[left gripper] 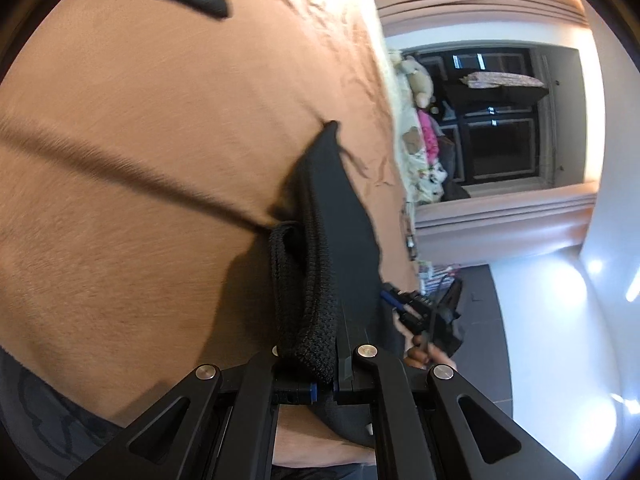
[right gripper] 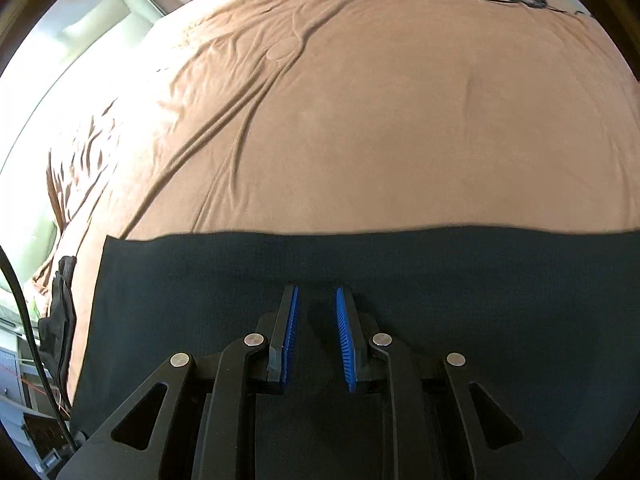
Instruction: Fold small clothes
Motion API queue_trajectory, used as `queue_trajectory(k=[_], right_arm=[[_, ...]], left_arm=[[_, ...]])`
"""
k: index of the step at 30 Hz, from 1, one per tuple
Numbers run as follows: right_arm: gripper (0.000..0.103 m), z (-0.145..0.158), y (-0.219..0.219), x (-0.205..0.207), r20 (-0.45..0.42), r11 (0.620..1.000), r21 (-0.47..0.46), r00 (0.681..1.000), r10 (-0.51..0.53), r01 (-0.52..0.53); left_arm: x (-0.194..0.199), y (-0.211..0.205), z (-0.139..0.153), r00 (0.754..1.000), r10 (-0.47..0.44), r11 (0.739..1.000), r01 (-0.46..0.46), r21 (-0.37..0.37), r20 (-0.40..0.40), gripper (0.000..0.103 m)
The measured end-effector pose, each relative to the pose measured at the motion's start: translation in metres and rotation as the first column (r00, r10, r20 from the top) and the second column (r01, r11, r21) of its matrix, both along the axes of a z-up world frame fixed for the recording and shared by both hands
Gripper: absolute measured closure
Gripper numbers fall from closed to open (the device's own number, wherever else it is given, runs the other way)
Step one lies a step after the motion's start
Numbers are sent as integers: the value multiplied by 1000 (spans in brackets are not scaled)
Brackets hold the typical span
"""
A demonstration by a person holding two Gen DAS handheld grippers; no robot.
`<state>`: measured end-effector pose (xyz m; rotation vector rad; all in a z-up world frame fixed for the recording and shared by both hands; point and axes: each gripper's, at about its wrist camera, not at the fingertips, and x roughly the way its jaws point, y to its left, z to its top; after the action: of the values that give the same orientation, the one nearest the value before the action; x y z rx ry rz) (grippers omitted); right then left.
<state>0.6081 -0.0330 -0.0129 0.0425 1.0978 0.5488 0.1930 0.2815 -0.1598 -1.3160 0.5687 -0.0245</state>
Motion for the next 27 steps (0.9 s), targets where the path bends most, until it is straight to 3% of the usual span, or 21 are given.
queue_trajectory(k=[7, 16, 27], right_arm=[[87, 8, -10, -42, -12, 998, 24, 998, 60, -60], [87, -8, -26, -95, -42, 993, 47, 993, 115, -113], [87, -29, -26, -148, -76, 981, 51, 979, 192, -188]], left_arm=[[22, -9, 40, 995, -51, 998, 48, 42, 80, 100], [54, -26, 84, 985, -134, 983, 119, 139, 109, 100], [78, -45, 115, 973, -196, 962, 167, 216, 120, 100]])
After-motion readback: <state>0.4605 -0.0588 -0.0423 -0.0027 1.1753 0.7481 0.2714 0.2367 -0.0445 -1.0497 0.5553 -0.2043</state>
